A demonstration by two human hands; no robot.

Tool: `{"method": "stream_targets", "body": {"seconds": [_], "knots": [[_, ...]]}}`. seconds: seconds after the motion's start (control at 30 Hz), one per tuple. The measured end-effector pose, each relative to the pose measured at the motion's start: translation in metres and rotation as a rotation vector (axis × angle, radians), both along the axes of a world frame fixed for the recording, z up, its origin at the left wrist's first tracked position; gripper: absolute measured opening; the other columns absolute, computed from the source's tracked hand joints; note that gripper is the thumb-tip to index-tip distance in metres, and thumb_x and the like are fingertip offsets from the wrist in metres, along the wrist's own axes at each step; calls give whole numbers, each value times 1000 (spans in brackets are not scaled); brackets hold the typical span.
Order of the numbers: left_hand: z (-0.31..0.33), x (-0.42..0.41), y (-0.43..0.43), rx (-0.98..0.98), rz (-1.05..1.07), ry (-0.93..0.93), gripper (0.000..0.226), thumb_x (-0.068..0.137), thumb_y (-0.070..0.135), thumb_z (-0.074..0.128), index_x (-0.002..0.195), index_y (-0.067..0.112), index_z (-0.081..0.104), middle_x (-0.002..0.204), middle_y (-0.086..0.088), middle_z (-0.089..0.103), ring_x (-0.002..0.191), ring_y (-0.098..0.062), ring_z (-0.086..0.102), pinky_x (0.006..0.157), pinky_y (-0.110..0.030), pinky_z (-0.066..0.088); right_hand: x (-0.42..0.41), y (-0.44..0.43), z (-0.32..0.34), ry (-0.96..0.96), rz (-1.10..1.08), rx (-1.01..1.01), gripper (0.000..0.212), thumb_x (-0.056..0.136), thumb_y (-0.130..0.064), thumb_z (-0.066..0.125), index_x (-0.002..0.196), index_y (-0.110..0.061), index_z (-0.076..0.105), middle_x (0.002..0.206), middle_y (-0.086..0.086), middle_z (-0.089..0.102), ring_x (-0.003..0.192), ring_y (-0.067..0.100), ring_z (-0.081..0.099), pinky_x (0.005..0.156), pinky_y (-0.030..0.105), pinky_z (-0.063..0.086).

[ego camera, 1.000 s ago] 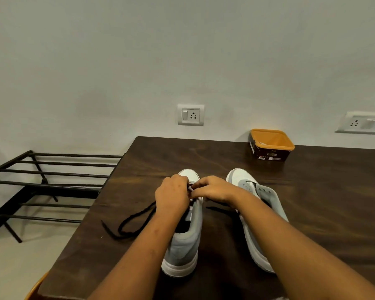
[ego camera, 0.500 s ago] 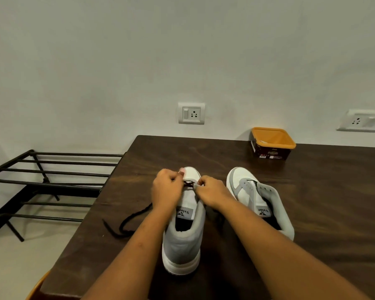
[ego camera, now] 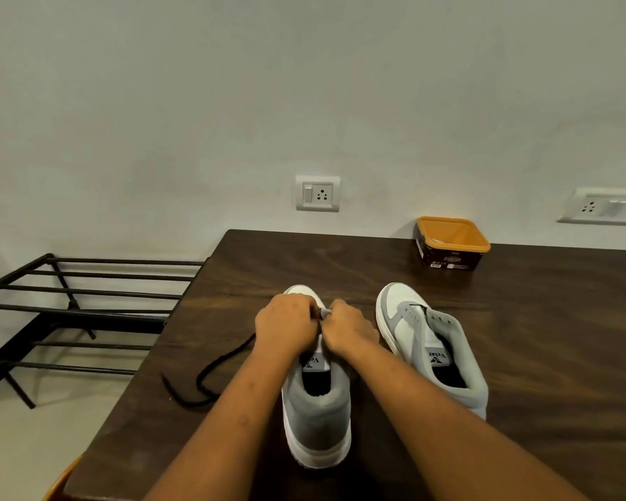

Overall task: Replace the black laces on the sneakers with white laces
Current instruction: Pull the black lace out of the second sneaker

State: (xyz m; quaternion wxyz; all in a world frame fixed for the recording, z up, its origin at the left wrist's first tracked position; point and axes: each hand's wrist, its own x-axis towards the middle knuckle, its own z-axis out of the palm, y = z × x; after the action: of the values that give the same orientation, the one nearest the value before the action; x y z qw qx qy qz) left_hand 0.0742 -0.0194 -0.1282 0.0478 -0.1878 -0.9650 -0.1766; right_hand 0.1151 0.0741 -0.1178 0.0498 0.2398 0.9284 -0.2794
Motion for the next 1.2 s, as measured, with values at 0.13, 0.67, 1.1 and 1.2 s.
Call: {"method": "stream_targets", "body": {"seconds": [0.13,0.67,1.1,1.2], "knots": [[4,9,12,-184,-3,212,23,95,19,44,105,20,65,103,-1,63,102,-19,56,70,-28,37,2,-2,3,-13,2,0,32,98,-32,34,121,-17,52,134,9,53,121,33,50,102,42,36],[-2,-11,-24,923,45,-194,15,93,15,52,79,20,49,70,2,52,60,-16,45,54,-25,38,5,-2,8,-51,-58,-42,32,98,-26,32,123,-18,51,138,8,50,125,32,47,105,44,31],[-5,0,5,252,90,45,19,92,16,51,88,22,68,119,4,48,110,-19,43,85,-30,41,4,0,6,-59,-44,-23,33,98,-32,33,121,-19,51,134,7,53,122,30,49,105,46,32],[11,-6,-10,1181,205,-285,33,94,-1,40,71,20,50,87,-2,55,79,-17,52,66,-15,47,5,1,6,-54,-60,-32,32,98,-28,32,122,-18,51,136,7,52,124,30,48,106,46,29]]}}
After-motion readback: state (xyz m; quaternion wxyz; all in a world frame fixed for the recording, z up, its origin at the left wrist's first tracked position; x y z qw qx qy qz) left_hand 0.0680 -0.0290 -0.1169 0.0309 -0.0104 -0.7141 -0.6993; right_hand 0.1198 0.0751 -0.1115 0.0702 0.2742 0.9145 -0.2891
